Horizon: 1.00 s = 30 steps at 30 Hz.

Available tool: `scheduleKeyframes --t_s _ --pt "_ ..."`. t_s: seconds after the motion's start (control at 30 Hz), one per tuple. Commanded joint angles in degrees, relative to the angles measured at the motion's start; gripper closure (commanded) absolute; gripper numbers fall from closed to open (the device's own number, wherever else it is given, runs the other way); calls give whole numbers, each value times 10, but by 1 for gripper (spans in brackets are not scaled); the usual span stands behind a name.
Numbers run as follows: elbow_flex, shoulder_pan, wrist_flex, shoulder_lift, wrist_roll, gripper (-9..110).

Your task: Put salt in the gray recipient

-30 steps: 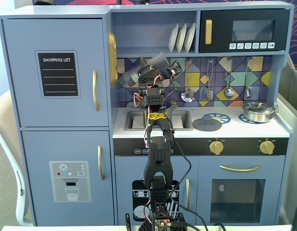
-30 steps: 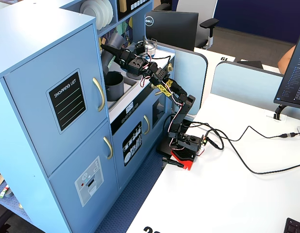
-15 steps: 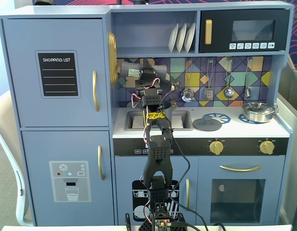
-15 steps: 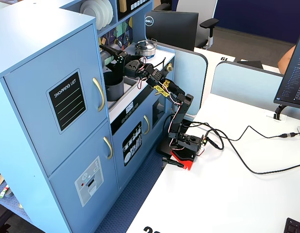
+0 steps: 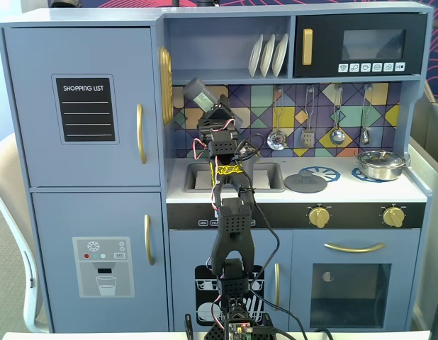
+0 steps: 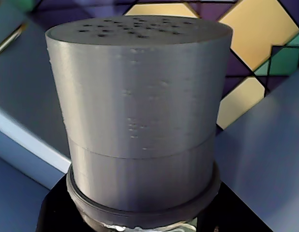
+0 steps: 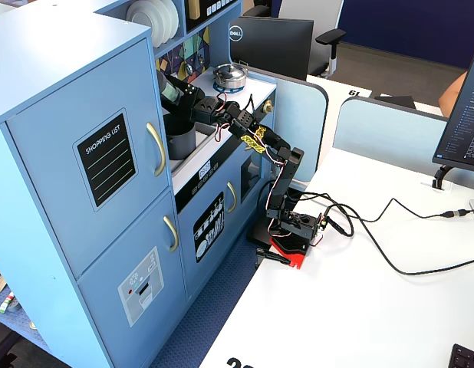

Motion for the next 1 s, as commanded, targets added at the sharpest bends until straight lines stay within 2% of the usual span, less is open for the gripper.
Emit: scheduleKeyframes --t_s 0.0,0.2,0.33,0.47,0.73,0.97 --pt "-15 -5 9 7 43 101" --pt "23 15 121 27 76 101" --pt "44 26 138 43 77 101" --pt "40 23 97 45 66 101" --pt "1 -11 -68 38 7 101" --pt "-15 0 -75 34 4 101"
